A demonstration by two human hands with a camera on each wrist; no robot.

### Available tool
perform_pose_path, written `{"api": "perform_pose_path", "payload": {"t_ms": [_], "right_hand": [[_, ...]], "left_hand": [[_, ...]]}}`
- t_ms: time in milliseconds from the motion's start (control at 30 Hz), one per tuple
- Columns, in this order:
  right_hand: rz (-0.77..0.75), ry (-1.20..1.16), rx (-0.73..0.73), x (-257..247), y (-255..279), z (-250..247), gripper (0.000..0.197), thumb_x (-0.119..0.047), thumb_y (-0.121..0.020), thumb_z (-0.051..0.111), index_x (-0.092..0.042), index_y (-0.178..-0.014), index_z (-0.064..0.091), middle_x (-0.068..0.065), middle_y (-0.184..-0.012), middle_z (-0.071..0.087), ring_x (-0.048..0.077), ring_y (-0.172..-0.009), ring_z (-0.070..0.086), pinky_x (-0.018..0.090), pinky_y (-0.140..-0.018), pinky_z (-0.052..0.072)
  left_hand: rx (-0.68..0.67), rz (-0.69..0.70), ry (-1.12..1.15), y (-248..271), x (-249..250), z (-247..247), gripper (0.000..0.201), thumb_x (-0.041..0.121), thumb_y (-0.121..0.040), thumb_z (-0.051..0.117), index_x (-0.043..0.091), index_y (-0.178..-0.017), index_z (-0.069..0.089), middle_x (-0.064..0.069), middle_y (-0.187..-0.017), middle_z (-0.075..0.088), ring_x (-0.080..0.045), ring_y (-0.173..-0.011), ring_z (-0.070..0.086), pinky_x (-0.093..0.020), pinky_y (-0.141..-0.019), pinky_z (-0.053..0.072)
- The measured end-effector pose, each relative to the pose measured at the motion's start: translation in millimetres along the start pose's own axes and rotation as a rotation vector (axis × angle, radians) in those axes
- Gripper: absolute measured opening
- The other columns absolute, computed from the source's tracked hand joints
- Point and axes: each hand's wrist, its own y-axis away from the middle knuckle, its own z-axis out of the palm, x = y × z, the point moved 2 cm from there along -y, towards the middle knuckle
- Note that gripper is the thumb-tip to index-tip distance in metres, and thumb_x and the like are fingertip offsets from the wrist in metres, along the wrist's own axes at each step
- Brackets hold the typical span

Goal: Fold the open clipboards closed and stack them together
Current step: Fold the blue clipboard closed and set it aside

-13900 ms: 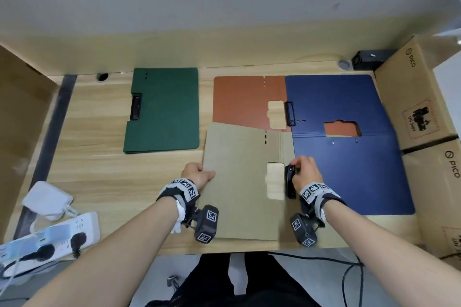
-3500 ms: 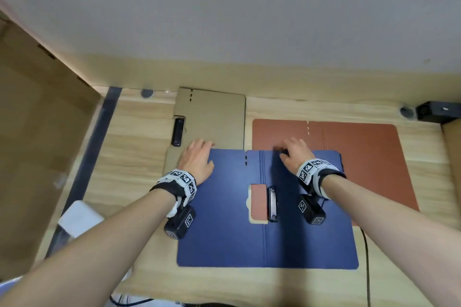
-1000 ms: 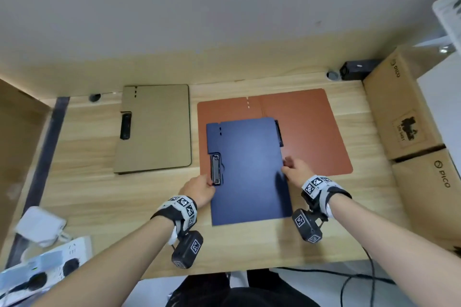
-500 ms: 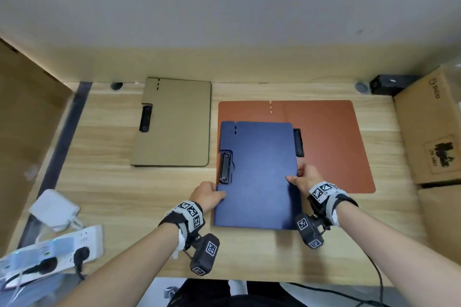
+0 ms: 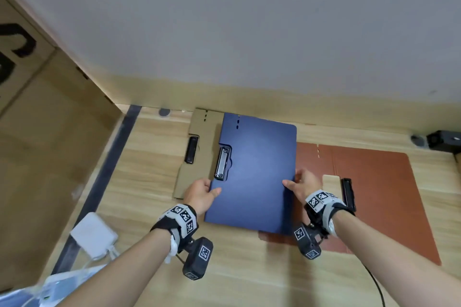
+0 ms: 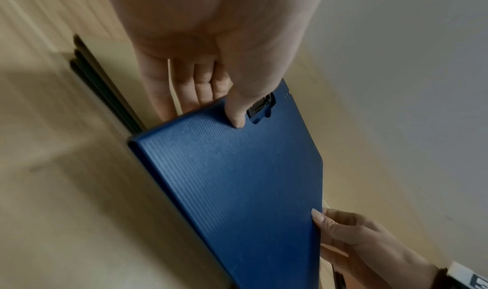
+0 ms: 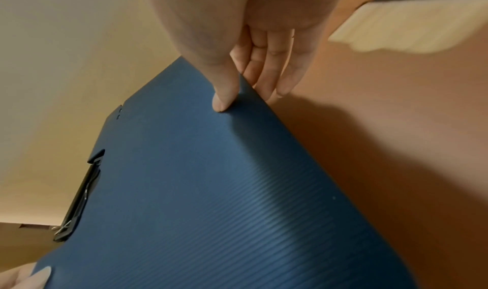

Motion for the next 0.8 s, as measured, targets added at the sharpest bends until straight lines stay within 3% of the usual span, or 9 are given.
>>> {"api": "perform_pose_path", "payload": {"t_ms": [100,200,267,333,400,533,800], "right_hand": [[-0.04,0.043,-0.01,-32.1,-19.4,20.9,0.03,-0.028,-0.078,0.078,-0.013,-0.092,0.056,0.003,-0.088,0.063,0.026,-0.084,0.059,0.029,-0.073,0.041],[-0.069,0.081,-0.03,-56.0,-39.3,43.6,0.029,-0.03,-0.077,0.078,-0.01,-0.093,0.064,0.005,-0.088,0.068,0.027,-0.084,0.064,0.029,-0.069,0.042],[-0.06,0.104,-0.045,-71.2,-46.5,55.6,0.021,-0.029,-0.079,0.076,-0.014,-0.082,0.062,0.002,-0.078,0.064,0.027,-0.078,0.061,0.028,-0.067,0.038],[-0.055,0.119,-0.056,-81.4,-51.2,65.6,0.026,-0.028,-0.081,0.075,-0.018,-0.07,0.053,-0.002,-0.07,0.055,0.025,-0.073,0.056,0.029,-0.067,0.036],[-0.047,0.138,-0.06,-86.4,-55.4,74.5,0.025,-0.028,-0.081,0.075,-0.014,-0.075,0.056,0.0,-0.072,0.056,0.026,-0.075,0.055,0.028,-0.067,0.038],[-0.039,0.131,-0.022,-88.2,-56.7,83.7,0.027,-0.025,-0.081,0.075,-0.005,-0.094,0.062,0.005,-0.083,0.06,0.025,-0.079,0.055,0.029,-0.071,0.04],[-0.06,0.12,0.049,-90.9,-53.6,88.4,0.031,-0.023,-0.082,0.075,0.001,-0.096,0.061,0.006,-0.079,0.057,0.024,-0.074,0.052,0.029,-0.067,0.038]], "left_hand": [[0.057,-0.007,0.036,-22.7,-9.9,-24.5,0.021,0.029,-0.086,0.07,0.012,-0.098,0.066,-0.009,-0.096,0.071,-0.028,-0.093,0.067,-0.039,-0.087,0.053],[0.076,-0.036,0.087,-44.5,-23.8,-43.0,0.023,0.027,-0.087,0.069,0.013,-0.105,0.068,-0.003,-0.097,0.073,-0.025,-0.092,0.069,-0.041,-0.088,0.055],[0.09,-0.043,0.102,-56.7,-34.4,-52.0,0.024,0.027,-0.085,0.07,0.017,-0.108,0.069,0.0,-0.097,0.073,-0.023,-0.091,0.07,-0.042,-0.087,0.056],[0.105,-0.04,0.114,-64.1,-40.4,-58.5,0.026,0.023,-0.086,0.069,0.019,-0.112,0.068,0.001,-0.1,0.073,-0.023,-0.094,0.069,-0.042,-0.089,0.056],[0.124,-0.026,0.121,-69.2,-43.7,-62.2,0.027,0.018,-0.087,0.069,0.017,-0.114,0.068,0.001,-0.1,0.071,-0.022,-0.097,0.069,-0.038,-0.089,0.055],[0.186,-0.001,0.11,-73.8,-46.1,-63.9,0.025,0.017,-0.086,0.071,0.015,-0.111,0.067,0.001,-0.099,0.072,-0.017,-0.088,0.067,-0.027,-0.075,0.05],[0.306,0.05,0.012,-70.0,-43.4,-59.1,0.031,0.023,-0.084,0.074,0.014,-0.113,0.065,-0.001,-0.104,0.065,-0.015,-0.085,0.059,-0.026,-0.074,0.045]]}}
